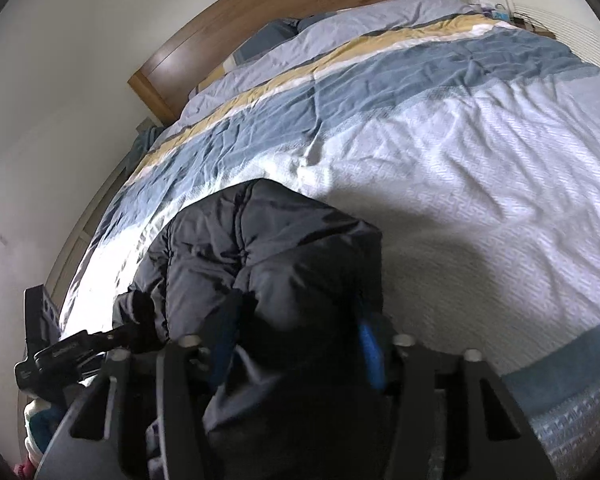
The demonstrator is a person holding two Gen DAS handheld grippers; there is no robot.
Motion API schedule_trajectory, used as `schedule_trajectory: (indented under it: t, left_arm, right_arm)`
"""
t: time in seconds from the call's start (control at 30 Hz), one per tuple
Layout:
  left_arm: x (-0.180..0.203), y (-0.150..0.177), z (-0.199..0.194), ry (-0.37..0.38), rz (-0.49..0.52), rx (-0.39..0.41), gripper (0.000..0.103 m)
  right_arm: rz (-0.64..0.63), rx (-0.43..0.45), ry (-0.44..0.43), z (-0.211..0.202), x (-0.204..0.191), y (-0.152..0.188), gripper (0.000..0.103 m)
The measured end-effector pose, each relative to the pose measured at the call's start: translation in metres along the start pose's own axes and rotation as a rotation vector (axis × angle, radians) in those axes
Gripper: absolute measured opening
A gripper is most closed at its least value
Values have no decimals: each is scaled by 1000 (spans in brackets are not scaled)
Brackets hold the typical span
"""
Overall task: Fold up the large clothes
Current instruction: 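Carry the held hem over the jacket body toward the hood with both tools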
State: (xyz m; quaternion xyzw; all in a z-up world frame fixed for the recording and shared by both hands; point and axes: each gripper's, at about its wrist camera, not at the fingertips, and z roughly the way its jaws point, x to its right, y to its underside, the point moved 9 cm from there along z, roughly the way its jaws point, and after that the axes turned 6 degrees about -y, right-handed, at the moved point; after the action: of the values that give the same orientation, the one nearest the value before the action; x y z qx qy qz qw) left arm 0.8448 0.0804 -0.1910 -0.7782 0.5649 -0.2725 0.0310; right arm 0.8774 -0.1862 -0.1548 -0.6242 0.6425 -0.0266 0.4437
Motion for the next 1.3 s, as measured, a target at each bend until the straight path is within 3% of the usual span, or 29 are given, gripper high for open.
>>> schedule_trajectory:
  t: [0.03, 0.13, 0.3, 0.43, 0.6, 0.8, 1.03, 1.2, 1.3]
  left_arm:
    - [2, 0, -2, 2, 10, 0, 43]
    - [8, 4, -12, 2, 31, 5, 17]
    - [24, 19, -57, 20, 71, 44, 13]
    - [34, 41, -112, 75, 101, 79, 11]
    - [37, 95, -195, 133, 169, 133, 11]
    - [18, 168, -262, 190, 200, 190, 10]
    - [-16, 250, -295, 211, 210, 204, 10]
    - [-31, 301, -305, 173, 259, 224, 10]
    - [-39, 323, -296, 126, 296, 220, 10]
  right_arm:
    - [-3, 1, -5, 0, -2, -1, 26]
    - [-4, 8, -41, -9, -15, 0, 14]
    - [-69, -13, -93, -42, -55, 9, 11]
    - [-136, -11, -140, -102, -92, 22, 10]
    - [-202, 43, -250, -197, -129, 59, 10]
    - [-209, 73, -308, -280, -136, 124, 10]
    - [-144, 103, -361, -343, -129, 199, 10]
    - [-89, 122, -381, -369, -115, 250, 10]
    - [-62, 90, -356, -365, -98, 281, 10]
